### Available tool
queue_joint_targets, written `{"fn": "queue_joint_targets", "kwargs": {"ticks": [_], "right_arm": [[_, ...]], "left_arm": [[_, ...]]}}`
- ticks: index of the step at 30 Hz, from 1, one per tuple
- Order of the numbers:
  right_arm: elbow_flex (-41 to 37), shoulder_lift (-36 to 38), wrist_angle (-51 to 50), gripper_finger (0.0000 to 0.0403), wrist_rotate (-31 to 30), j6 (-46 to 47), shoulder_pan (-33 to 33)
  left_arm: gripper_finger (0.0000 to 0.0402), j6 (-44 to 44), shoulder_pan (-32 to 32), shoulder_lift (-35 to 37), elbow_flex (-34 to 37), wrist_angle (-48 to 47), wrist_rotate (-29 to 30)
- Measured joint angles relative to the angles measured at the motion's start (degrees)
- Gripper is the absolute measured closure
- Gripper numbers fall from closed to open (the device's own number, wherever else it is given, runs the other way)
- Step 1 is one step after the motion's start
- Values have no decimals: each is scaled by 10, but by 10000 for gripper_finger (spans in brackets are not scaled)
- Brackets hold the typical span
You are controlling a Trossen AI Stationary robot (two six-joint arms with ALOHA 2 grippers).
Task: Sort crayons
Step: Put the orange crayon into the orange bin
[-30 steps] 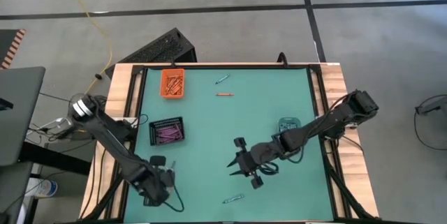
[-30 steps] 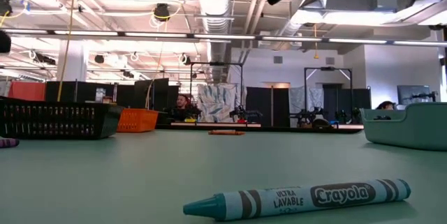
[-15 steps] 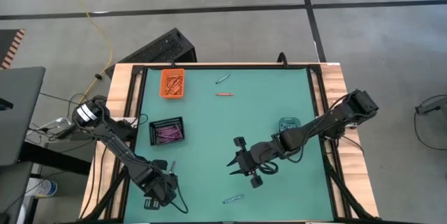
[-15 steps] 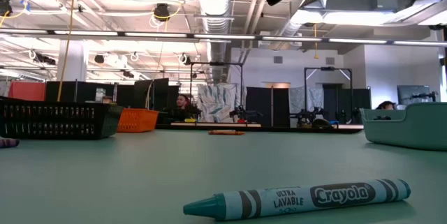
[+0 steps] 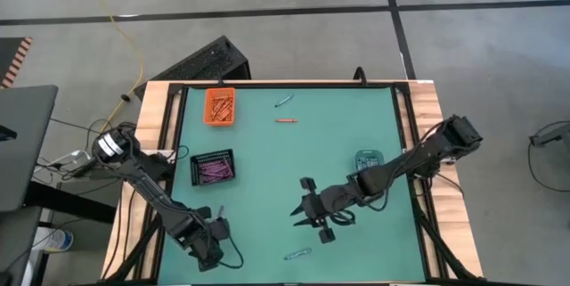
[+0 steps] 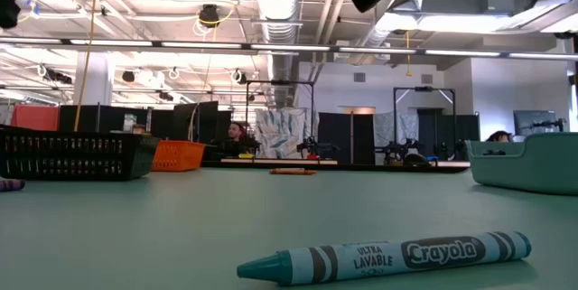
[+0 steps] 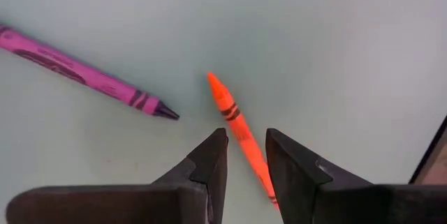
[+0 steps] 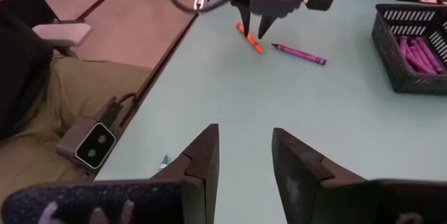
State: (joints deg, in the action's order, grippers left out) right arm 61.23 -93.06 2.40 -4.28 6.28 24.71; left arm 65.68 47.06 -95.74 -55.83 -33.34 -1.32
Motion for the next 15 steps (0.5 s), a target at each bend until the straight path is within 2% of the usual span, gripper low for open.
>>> {"fn": "queue_joint_targets", "kwargs": {"ticks": [5, 15], "right_arm": [[0, 0, -3, 284, -12, -21, 19], [0, 0, -9, 284, -13, -37, 14]], "left_arm": [[314, 9, 17, 0, 1, 3, 38], [315, -48, 28, -50, 4, 12, 18]]}}
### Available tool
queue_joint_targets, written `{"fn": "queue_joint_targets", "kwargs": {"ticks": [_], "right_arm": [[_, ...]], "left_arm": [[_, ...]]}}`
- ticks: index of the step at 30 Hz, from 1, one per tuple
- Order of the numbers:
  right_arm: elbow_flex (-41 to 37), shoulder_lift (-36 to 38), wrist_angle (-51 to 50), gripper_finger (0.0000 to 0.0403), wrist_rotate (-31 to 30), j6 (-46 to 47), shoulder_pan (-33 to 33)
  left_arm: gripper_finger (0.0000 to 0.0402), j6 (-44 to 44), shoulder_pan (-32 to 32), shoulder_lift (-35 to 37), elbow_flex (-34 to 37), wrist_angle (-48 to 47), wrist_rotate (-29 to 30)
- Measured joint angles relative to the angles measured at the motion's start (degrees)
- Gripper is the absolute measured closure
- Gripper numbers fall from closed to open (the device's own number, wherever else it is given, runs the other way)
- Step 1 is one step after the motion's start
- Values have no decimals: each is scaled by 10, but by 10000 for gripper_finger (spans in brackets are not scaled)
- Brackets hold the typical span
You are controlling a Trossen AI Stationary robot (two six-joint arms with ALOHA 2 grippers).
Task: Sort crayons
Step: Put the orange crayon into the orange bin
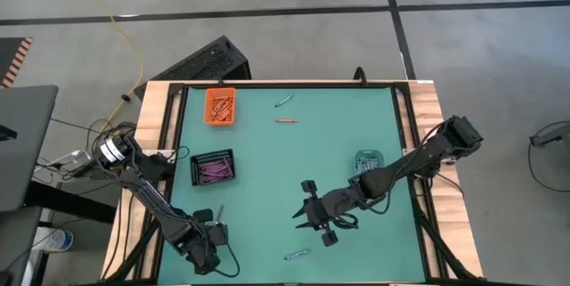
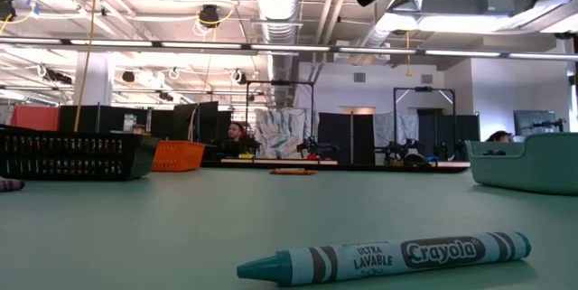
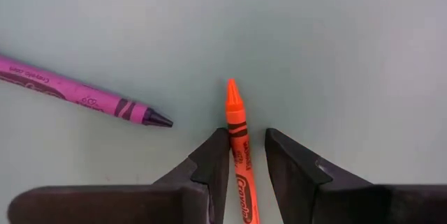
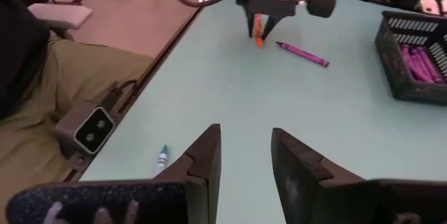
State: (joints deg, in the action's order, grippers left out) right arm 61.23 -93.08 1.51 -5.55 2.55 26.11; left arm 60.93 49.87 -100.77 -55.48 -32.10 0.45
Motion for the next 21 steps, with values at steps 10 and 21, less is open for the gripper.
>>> {"fn": "queue_joint_targets", "kwargs": {"ticks": [10, 21], "right_arm": [[0, 0, 2, 284, -6, 0, -4], [0, 0, 2, 285, -6, 0, -4]], "left_arm": [[392, -90, 2, 4, -22, -35, 2], [389, -366, -63, 82, -142, -138, 301]]}}
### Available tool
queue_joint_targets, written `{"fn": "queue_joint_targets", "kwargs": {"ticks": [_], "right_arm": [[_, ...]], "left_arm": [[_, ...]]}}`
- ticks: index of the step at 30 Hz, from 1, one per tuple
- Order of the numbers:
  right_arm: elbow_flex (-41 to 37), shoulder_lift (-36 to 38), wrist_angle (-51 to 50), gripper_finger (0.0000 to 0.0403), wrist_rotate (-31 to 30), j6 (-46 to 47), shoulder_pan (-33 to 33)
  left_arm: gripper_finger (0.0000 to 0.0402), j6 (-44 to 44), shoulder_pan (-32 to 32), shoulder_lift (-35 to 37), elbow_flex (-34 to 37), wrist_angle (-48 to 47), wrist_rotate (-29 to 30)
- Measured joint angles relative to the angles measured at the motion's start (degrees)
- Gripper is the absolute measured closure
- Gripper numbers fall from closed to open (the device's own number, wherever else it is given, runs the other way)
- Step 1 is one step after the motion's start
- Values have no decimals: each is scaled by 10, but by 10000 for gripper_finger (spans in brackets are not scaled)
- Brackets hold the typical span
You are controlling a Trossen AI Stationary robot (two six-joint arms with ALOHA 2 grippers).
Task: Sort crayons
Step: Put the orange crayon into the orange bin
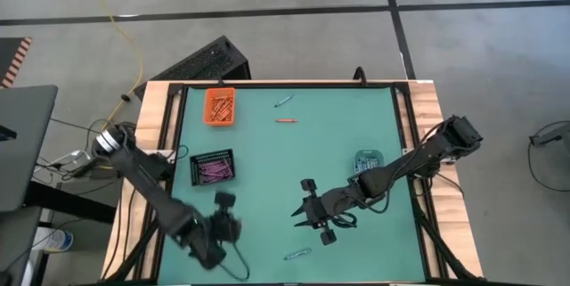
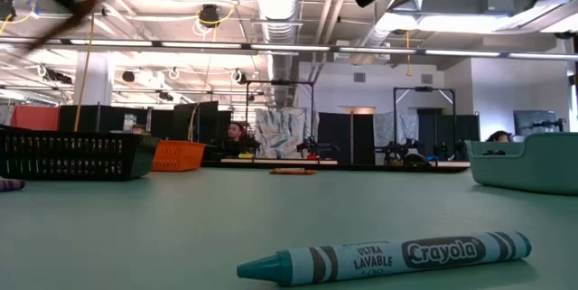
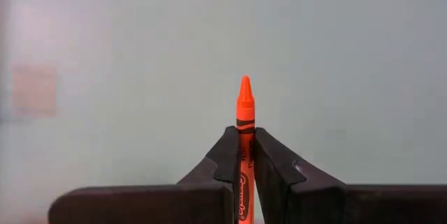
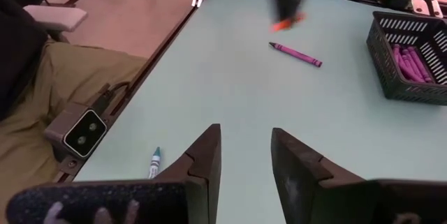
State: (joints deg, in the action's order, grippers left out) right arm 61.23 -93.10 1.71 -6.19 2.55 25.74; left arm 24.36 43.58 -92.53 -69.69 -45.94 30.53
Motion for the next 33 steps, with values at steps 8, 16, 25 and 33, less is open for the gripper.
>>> {"fn": "queue_joint_targets", "kwargs": {"ticks": [8, 16, 25, 33], "right_arm": [[-1, 0, -7, 285, -1, 0, 0], [-33, 0, 21, 285, -19, -9, -5], [-44, 0, 40, 285, -19, -2, -23], [-44, 0, 41, 285, -19, 1, -47]], "left_arm": [[390, -79, -270, 204, 57, -27, 99], [390, -139, -701, 326, 200, 134, -143], [390, -98, -961, 228, 240, 211, -317], [370, -117, -972, 148, 239, 243, -266]]}}
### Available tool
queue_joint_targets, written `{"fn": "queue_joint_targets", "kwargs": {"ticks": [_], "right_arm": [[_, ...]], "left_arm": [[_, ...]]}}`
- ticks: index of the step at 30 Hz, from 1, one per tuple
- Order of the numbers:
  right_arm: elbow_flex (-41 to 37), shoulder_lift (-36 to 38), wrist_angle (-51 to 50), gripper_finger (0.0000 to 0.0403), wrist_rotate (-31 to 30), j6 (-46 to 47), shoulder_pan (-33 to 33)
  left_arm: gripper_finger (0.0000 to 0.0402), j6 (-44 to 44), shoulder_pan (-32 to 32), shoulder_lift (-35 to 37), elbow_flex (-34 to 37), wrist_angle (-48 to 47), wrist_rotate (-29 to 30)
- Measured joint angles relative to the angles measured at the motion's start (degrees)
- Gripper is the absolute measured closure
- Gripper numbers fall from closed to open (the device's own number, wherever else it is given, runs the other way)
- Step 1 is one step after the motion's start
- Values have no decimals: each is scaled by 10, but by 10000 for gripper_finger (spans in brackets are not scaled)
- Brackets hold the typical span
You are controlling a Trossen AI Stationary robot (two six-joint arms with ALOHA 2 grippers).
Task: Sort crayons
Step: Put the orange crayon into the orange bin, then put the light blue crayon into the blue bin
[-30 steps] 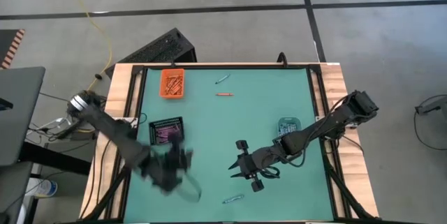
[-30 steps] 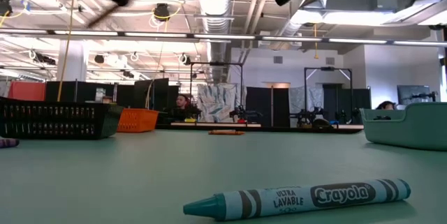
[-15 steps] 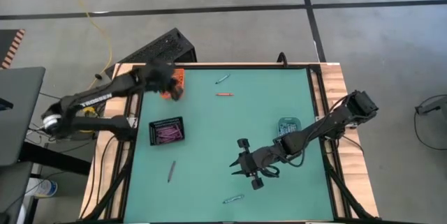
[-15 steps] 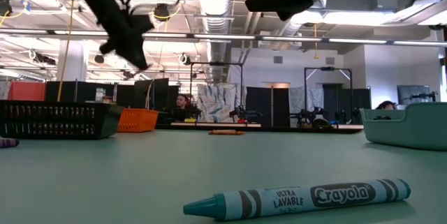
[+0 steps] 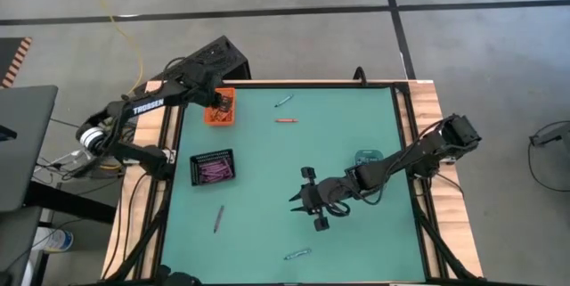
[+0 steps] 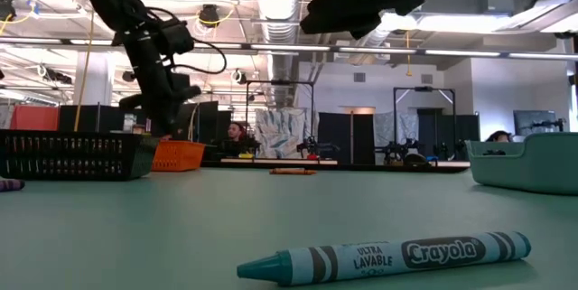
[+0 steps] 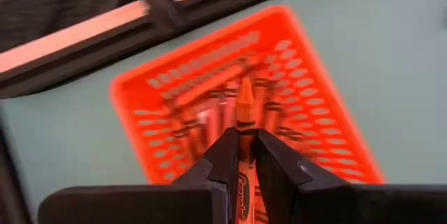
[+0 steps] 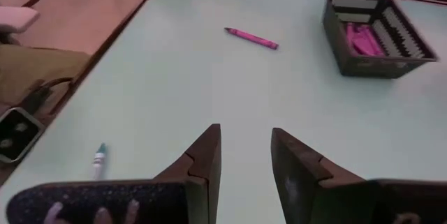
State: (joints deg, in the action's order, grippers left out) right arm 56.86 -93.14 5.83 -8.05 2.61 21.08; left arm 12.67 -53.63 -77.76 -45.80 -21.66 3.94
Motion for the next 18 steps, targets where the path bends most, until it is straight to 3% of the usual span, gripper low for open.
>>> {"fn": "queue_joint_targets", "kwargs": {"ticks": [3, 10, 18], "right_arm": [[0, 0, 3, 285, 1, 0, -4], [0, 0, 3, 285, 4, 0, -3], [0, 0, 4, 285, 4, 20, -6]], "left_arm": [[355, -1, 0, -11, 0, -1, 32], [320, -34, 4, -5, 0, -9, 18], [299, -49, 17, 76, 0, -29, -17]]}}
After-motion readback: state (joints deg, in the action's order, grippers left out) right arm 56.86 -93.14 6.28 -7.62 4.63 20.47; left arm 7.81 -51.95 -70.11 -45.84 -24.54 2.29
